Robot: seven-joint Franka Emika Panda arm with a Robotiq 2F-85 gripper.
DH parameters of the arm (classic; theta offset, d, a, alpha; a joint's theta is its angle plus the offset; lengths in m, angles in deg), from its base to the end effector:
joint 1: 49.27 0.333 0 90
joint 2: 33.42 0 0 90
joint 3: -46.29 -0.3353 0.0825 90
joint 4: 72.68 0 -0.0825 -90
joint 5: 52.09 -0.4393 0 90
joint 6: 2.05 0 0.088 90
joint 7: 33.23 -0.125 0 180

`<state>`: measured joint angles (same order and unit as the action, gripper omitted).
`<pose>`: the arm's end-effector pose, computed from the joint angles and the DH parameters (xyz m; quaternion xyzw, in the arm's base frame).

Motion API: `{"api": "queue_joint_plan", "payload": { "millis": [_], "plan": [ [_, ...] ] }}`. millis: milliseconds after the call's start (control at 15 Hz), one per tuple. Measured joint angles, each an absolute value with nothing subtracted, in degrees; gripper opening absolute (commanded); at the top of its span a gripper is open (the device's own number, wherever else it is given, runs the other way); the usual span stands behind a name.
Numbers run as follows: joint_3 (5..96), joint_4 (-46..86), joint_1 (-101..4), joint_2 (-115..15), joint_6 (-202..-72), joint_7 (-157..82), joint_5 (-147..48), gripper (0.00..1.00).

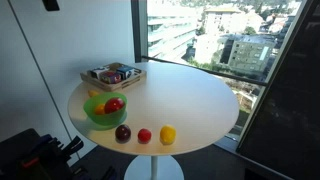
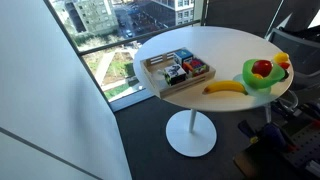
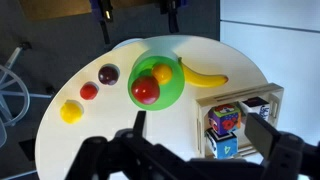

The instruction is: Put the red plastic fruit in the bowl

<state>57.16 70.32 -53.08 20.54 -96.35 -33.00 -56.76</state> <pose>0.3066 -0.0823 0.5668 -0.9881 0.0912 -0.0518 0.1127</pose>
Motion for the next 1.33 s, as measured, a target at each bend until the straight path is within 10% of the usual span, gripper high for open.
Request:
{"api": "queue_joint_plan", "payload": {
  "millis": [1333],
  "plan": [
    [56.21, 69.87, -53.12, 18.97, -96.89, -33.0, -56.76, 1.0]
  ]
}}
